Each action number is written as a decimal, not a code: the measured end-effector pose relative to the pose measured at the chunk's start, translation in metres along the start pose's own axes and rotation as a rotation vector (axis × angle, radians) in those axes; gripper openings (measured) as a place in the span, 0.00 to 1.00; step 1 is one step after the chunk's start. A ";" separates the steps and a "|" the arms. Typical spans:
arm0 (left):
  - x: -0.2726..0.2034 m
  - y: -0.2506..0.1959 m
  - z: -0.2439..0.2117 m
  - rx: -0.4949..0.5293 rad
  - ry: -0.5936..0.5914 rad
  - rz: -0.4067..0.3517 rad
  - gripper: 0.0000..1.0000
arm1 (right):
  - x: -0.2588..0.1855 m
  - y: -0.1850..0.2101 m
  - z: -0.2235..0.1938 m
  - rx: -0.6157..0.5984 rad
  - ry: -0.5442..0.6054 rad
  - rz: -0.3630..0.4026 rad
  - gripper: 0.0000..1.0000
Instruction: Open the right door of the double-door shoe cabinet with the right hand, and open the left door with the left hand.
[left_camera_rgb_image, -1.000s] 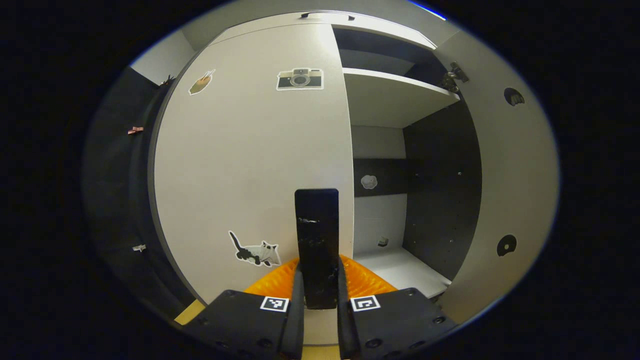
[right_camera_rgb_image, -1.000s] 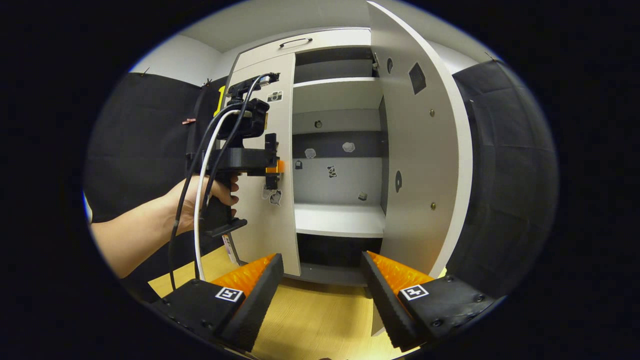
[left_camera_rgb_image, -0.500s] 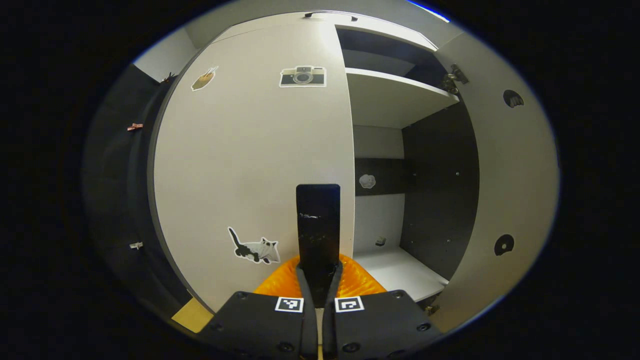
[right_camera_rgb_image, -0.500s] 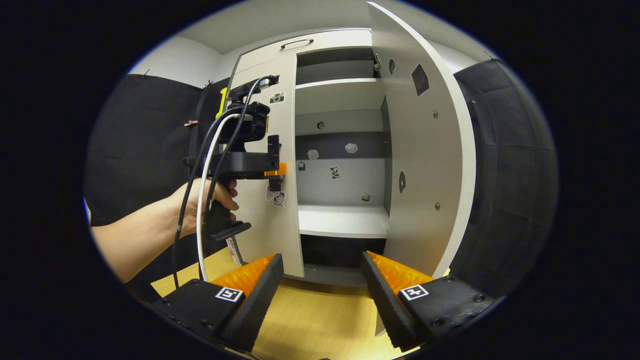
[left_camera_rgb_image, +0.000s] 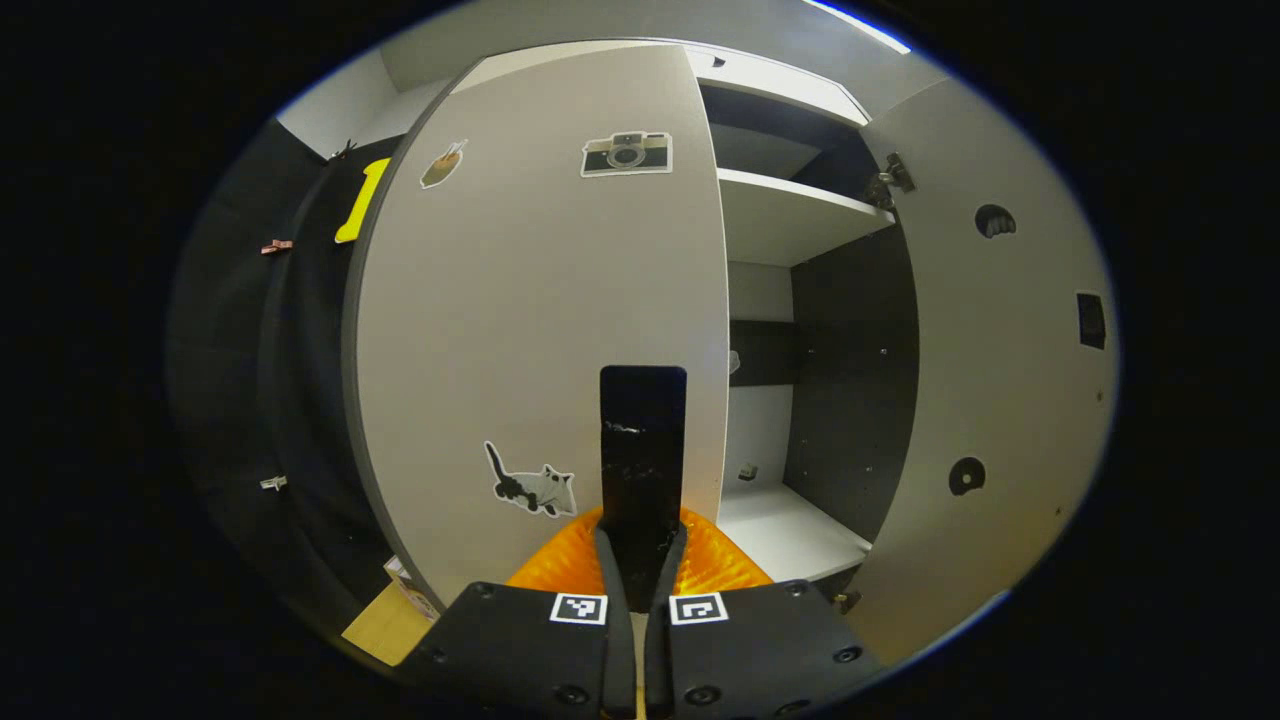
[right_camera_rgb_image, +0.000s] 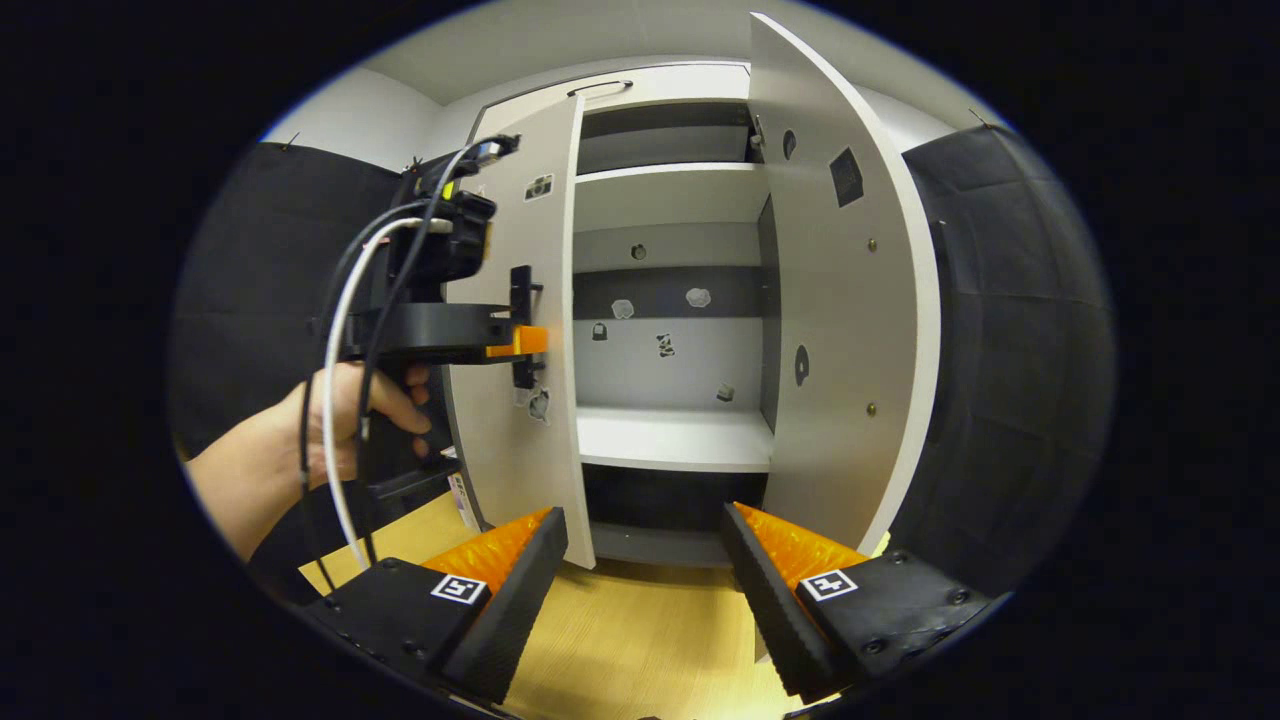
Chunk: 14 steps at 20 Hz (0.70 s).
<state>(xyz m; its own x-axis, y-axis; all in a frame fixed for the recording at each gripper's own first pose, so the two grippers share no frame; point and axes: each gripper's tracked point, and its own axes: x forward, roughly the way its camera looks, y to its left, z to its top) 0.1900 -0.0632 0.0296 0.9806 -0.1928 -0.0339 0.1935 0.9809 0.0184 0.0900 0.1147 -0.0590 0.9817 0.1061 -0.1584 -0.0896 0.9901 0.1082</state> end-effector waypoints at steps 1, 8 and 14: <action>-0.008 0.003 -0.001 0.002 0.002 -0.004 0.09 | -0.002 0.000 -0.001 0.010 0.004 -0.008 0.98; -0.052 0.044 -0.005 -0.013 0.003 -0.056 0.09 | -0.002 0.005 0.000 0.036 -0.012 -0.087 0.98; -0.086 0.079 -0.004 -0.015 -0.013 -0.060 0.08 | 0.002 0.023 0.003 0.028 -0.036 -0.109 0.98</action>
<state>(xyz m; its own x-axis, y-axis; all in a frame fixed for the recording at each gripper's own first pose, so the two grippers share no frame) 0.1207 0.0311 0.0304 0.9676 -0.2514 -0.0216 0.2515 0.9679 0.0014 0.0909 0.1378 -0.0538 0.9908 -0.0061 -0.1350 0.0225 0.9925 0.1202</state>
